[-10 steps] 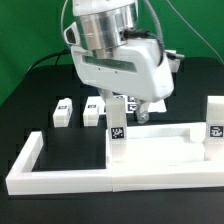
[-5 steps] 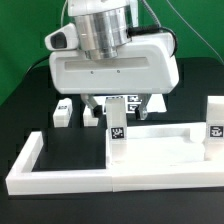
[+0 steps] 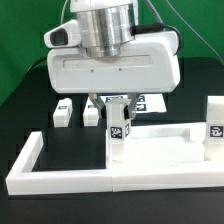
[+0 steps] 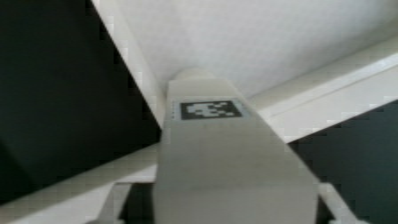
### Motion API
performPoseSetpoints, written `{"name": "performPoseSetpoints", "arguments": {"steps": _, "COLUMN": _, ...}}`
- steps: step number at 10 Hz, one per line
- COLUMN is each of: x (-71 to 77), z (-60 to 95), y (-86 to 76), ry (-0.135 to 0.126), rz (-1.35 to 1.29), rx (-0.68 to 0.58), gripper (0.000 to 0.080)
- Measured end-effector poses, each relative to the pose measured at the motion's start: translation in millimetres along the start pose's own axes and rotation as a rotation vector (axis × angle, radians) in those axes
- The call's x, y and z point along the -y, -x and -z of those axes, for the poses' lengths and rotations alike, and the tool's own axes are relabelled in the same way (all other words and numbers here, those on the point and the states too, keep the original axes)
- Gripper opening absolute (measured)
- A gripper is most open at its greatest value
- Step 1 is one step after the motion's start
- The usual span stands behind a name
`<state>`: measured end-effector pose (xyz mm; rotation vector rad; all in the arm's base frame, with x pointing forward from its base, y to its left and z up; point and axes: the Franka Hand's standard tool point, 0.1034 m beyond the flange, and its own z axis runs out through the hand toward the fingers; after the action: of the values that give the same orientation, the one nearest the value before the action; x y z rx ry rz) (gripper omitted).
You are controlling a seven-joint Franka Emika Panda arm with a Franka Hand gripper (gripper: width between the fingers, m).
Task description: Assemble desk
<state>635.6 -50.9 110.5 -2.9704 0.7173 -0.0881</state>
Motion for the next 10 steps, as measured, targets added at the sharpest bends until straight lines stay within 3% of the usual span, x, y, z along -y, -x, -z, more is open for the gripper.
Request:
{"name": "performPoseSetpoints", "arguments": {"steps": 3, "x": -1.5, "z": -0.4, "y": 0.5, "ry": 0.003, "rz": -0.380, "rx": 0.000, "gripper": 0.0291}}
{"name": "performPoseSetpoints", "arguments": {"steps": 4, "x": -2.6, "z": -0.9, "y": 0.8, "ry": -0.012, "rz": -0.580, "rx": 0.012, "gripper": 0.0291}}
{"name": "performPoseSetpoints", "arguments": {"steps": 6, "x": -11.9, "z": -2.1, "y": -1.1, "ry": -0.090, "rz": -0.936, "rx": 0.060, "gripper": 0.0291}}
{"name": "performPoseSetpoints", "arguments": {"steps": 8, "x": -11.7, "z": -2.1, "y": -0.8, "ry": -0.089, "rz": -0.980, "rx": 0.063, "gripper": 0.0291}}
{"name": "performPoseSetpoints", "arguments": {"steps": 9, "x": -11.6, "z": -2.2, "y": -0.7, "ry": -0.089, "rz": -0.963, "rx": 0.062, "gripper": 0.0366}}
{"name": "performPoseSetpoints", "arguments": {"steps": 10, "x": -10.2, "z": -1.9, "y": -0.6, "ry": -0.081, "rz": -0.870, "rx": 0.053, "gripper": 0.0366}}
